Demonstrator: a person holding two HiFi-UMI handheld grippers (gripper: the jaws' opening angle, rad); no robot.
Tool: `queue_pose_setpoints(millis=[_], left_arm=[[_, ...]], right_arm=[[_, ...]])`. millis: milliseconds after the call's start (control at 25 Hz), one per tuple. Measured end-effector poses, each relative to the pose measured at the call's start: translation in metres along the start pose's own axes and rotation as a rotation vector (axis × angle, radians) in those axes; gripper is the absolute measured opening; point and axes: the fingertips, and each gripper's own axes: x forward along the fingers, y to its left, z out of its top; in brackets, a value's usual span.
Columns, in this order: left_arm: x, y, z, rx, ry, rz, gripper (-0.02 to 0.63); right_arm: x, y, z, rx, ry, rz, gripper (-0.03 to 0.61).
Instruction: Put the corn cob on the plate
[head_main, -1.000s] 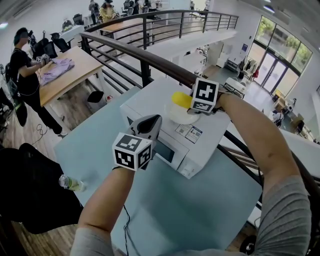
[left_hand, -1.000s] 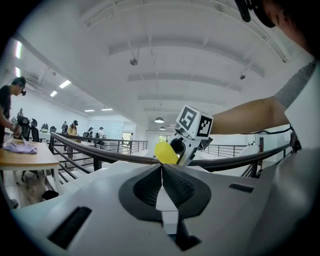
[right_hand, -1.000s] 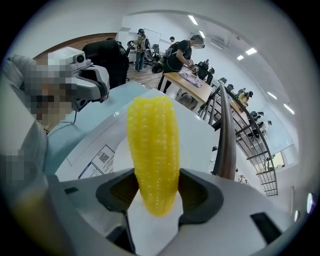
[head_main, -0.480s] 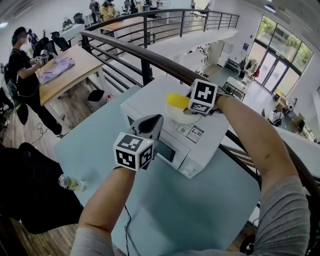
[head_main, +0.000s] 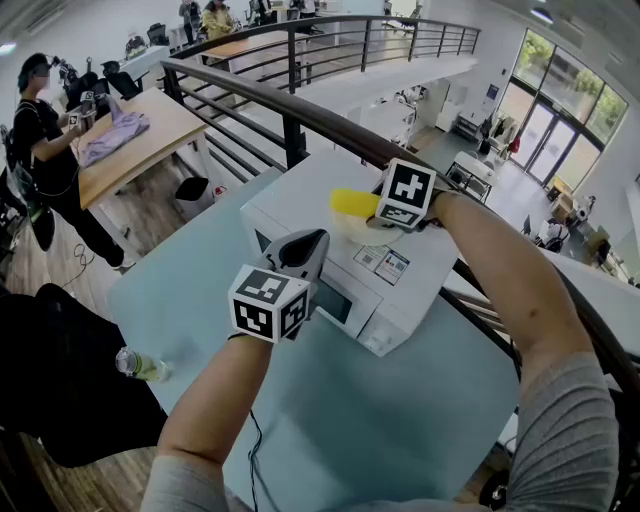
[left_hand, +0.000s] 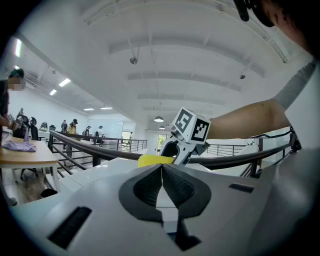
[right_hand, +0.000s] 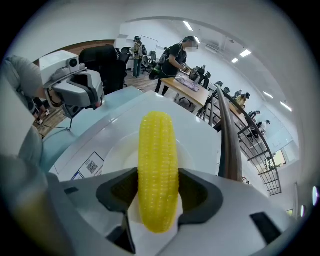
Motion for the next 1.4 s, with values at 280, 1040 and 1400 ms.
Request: queue_pose_setpoints(millis=[280, 1040, 1400], left_arm=[[0.004, 0.002, -0.005, -0.003, -0.001, -0.001, 0.020], [-0.005, -0.009, 0.013, 0.010, -0.011, 0.004, 0.020], [-0.021, -0.013, 0.019, -0.018, -0.030, 0.017, 0.020]], right_arm=[[0.004, -0.003, -0.005, 0.066, -0.047, 0.014, 0.252], [-0.013, -0.007, -0.006, 0.098, -0.115, -0.087, 0.316], [-0.040, -0.006, -0.003, 0.175, -0.216, -0.104, 0.319]])
